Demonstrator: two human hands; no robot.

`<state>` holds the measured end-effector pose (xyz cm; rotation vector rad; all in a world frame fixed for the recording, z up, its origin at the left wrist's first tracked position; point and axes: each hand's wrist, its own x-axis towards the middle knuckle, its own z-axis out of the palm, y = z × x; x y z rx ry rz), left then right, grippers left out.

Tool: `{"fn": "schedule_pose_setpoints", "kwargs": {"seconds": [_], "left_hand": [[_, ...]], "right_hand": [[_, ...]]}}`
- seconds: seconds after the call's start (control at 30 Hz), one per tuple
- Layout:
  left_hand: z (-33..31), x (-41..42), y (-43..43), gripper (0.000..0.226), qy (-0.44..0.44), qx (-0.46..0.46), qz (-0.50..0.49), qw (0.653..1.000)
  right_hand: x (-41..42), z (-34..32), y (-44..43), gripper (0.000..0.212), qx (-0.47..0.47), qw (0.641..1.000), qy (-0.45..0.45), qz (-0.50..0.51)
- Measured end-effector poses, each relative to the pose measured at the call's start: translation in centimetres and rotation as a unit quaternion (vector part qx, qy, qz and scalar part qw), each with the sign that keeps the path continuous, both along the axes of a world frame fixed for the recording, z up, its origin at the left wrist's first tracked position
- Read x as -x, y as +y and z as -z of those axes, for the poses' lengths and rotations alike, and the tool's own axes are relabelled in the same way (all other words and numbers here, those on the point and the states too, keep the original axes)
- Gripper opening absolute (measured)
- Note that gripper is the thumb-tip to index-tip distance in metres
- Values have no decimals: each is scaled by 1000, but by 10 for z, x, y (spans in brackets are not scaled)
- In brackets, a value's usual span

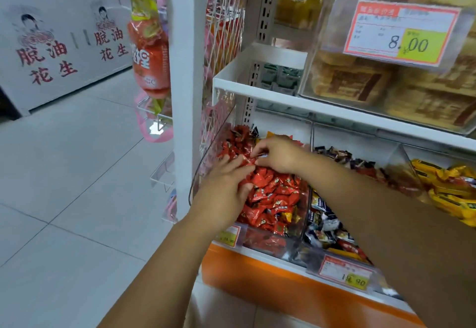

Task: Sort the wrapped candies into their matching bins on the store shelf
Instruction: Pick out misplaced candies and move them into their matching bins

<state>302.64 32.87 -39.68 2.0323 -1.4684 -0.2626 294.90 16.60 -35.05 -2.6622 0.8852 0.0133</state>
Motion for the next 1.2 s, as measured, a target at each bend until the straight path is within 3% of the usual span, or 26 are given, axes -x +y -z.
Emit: {"fn": "schedule_pose_setpoints", "kwargs": {"seconds": [0.07, 0.17, 0.27, 0.37, 0.53, 0.67, 0.77, 0.9, 1.1, 1.2], "left_hand": [[4, -1, -2, 47, -35, -40, 21, 998], [8, -3, -5, 48, -46, -85, 28, 995], [9, -2, -7, 49, -38, -78, 27, 996], [7, 2, -6, 50, -30, -75, 21, 996], [6, 7, -4, 55, -28, -86, 17, 996], [7, 6, -1, 57, -23, -79, 20, 996], [10, 3, 4, 59, -30, -75, 23, 996], [11, -4, 12, 61, -31, -71, 26, 997], [10, -9, 23, 62, -25, -58, 48, 997], [11, -8, 29, 59, -19, -44, 56, 997]], "right_hand": [[3, -5, -3, 20, 10, 999, -33, 10], [21, -22, -7, 15, -65, 990, -110, 51], [41, -33, -12, 12, -100, 982, -141, 76], [60, -42, -18, 15, -74, 978, -155, 115], [103, -58, -24, 33, -25, 984, -27, 176], [86, -55, -12, 16, 35, 996, -37, 80], [48, -33, -18, 20, 79, 994, 78, -6], [14, -5, -32, 15, 125, 971, 204, 12], [29, -21, -33, 10, 52, 992, 118, 9], [30, -22, -27, 25, 56, 987, 152, -12]]}}
